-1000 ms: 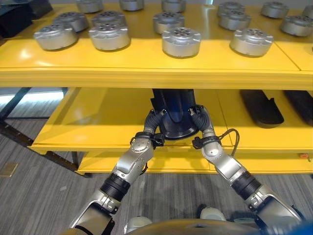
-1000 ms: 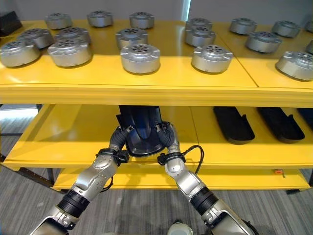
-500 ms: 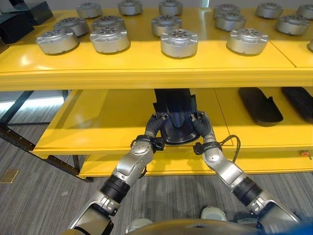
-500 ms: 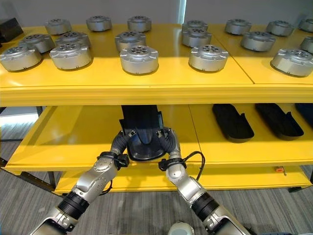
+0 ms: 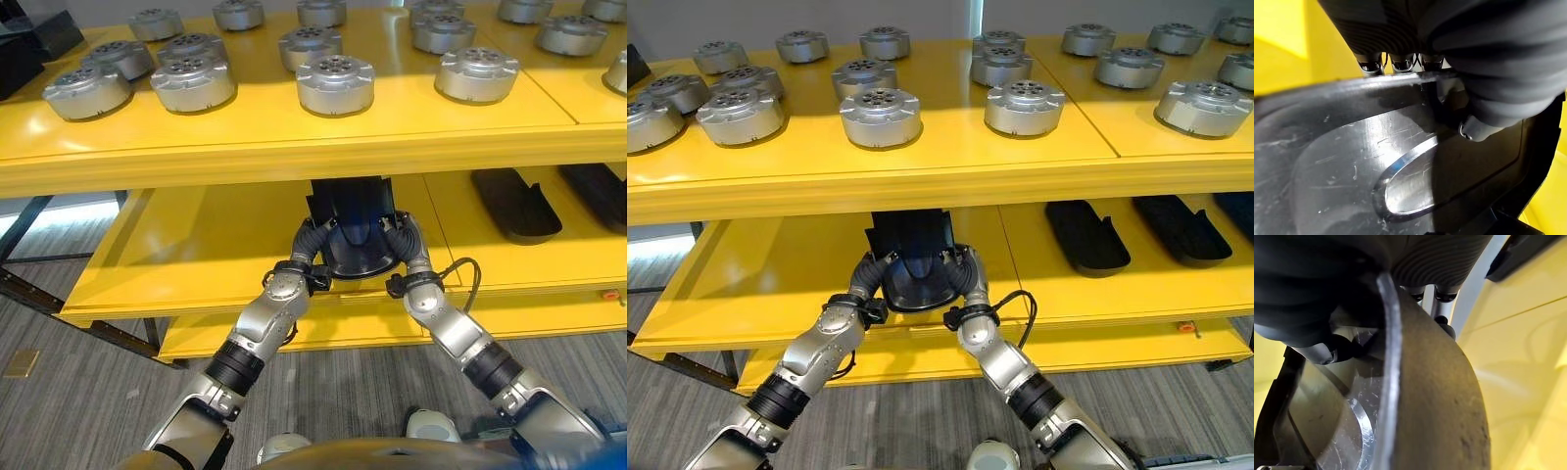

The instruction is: Move parts from the plastic box to the shelf.

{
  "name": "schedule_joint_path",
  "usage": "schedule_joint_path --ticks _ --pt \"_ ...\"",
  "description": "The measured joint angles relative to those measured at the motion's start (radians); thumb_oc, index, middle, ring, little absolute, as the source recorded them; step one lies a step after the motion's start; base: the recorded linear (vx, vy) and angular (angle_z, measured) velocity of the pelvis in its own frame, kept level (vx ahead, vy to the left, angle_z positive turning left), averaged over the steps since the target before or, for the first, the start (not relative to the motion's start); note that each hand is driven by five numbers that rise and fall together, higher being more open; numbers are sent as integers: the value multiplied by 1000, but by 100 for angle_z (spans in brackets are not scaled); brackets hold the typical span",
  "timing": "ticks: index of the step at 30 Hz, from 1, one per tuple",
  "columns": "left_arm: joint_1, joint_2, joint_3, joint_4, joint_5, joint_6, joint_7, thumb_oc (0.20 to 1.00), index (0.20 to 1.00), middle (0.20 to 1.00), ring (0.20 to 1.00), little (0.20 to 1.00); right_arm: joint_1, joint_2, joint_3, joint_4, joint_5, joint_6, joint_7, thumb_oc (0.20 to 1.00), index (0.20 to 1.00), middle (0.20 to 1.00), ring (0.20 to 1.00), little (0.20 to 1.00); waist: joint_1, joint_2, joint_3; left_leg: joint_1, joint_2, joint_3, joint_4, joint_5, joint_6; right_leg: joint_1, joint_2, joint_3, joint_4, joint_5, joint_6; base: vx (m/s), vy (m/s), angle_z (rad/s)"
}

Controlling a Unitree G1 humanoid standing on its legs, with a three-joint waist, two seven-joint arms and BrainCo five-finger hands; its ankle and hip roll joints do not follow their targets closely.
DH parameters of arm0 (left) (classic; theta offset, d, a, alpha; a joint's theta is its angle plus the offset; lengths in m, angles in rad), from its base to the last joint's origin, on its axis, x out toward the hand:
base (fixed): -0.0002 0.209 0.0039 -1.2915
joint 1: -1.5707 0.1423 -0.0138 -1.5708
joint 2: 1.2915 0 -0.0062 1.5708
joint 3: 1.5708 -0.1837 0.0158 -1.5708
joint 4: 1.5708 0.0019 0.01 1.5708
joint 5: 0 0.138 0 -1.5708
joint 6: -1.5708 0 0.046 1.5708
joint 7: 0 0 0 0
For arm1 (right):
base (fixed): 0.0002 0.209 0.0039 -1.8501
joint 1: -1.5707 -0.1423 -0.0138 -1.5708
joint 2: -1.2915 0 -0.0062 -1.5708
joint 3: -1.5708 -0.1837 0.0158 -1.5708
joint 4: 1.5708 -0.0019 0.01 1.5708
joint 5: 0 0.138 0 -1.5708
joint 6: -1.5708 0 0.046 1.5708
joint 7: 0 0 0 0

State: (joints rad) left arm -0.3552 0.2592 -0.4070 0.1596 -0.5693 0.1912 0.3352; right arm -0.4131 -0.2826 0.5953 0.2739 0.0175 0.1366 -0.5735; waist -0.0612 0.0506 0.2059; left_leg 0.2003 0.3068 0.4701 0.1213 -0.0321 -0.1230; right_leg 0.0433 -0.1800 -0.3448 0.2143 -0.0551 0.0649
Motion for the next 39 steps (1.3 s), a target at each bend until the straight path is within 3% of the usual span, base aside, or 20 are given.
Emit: schedule_joint_path --ticks 6,11,16,22,27,31,39 --pt "-92 9 9 74 1 45 -1 200 200 200 200 200 -103 50 5 138 63 2 -28 200 200 200 200 200 24 -12 26 -34 33 -40 49 -22 -32 -40 1 -9 103 -59 -16 105 -77 8" --pt "-197 39 9 109 0 46 -10 200 200 200 200 200 -200 71 0 180 77 14 -86 200 200 200 200 200 52 -35 56 -194 55 -77 136 -15 -40 -183 -3 -16 177 -61 -39 -90 -67 7" --pt "-296 73 6 133 0 44 -19 200 200 200 200 200 -297 78 -6 210 78 35 -134 200 200 200 200 200 55 -38 125 -280 60 -98 183 -14 -42 -255 -15 -19 213 -56 -52 -162 -23 5" --pt "-458 105 -3 179 0 31 -25 200 200 200 200 200 -442 77 -36 262 79 35 -167 200 200 200 200 200 49 -39 200 -394 59 -111 243 -15 -40 -371 -33 -4 264 -49 -62 -215 26 -1" --pt "-661 118 -29 279 1 -8 -24 200 200 200 200 200 -614 63 -75 350 81 17 -205 200 200 200 200 200 31 -51 310 -519 57 -119 285 -6 -31 -499 -50 10 310 -33 -81 -232 36 -1" --pt "-739 120 -58 357 1 -49 -17 200 200 200 200 200 -673 52 -72 397 118 -8 -220 200 200 200 200 200 14 -58 355 -580 51 -119 282 14 -26 -566 -56 11 319 -24 -90 -191 7 1" --pt "-812 123 -74 384 14 -79 -12 200 200 200 200 200 -723 -11 -32 398 158 -58 -234 200 200 200 200 200 -9 -58 355 -603 52 -107 270 16 -27 -601 -50 23 316 -24 -91 -28 -9 -2"
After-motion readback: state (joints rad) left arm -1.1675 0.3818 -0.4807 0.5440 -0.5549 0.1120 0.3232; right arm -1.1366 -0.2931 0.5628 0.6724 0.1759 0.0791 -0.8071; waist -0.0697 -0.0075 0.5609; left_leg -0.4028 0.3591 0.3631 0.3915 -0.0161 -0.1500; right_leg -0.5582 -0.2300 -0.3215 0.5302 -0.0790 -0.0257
